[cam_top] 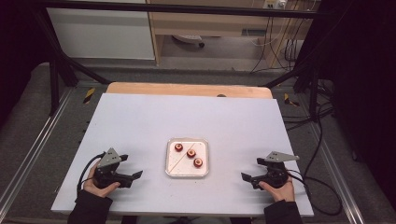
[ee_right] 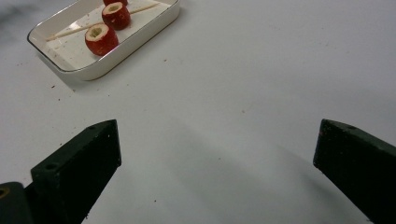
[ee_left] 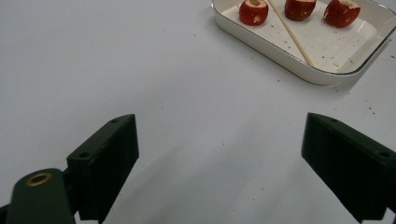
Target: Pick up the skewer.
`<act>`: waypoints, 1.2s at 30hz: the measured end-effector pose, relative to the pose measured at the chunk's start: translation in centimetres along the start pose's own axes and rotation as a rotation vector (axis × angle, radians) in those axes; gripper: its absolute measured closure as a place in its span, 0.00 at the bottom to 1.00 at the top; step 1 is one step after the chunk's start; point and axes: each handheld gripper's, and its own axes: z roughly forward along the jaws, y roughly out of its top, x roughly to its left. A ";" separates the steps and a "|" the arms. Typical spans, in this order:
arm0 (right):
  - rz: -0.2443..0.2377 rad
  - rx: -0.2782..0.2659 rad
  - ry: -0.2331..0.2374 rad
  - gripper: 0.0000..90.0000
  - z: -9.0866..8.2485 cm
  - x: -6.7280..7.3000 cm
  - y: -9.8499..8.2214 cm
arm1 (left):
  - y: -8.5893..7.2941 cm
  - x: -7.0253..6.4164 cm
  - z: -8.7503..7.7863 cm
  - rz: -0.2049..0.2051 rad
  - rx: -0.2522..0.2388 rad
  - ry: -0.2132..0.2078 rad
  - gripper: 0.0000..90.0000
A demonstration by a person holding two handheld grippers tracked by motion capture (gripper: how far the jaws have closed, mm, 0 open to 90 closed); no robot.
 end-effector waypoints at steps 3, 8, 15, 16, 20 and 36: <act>0.000 0.006 0.001 0.02 0.0 0.0 0.0 | 0.0 -0.1 0.1 -0.002 0.003 -0.001 0.12; -0.004 0.011 -0.003 0.02 0.2 0.0 0.0 | 0.0 -0.2 0.2 0.000 0.006 -0.009 0.12; -0.007 0.017 -0.004 0.02 0.3 0.1 -0.1 | 0.4 -0.8 0.5 0.007 0.014 -0.017 0.11; -0.007 0.017 -0.004 0.02 0.3 0.1 -0.1 | 0.4 -0.9 0.6 0.012 0.017 -0.017 0.11; -0.006 0.015 -0.001 0.02 0.3 0.1 -0.1 | 0.6 -1.2 0.9 0.017 0.023 -0.024 0.11; -0.010 0.022 -0.002 0.01 0.3 0.2 0.0 | 1.5 -2.3 1.5 0.020 0.031 -0.033 0.12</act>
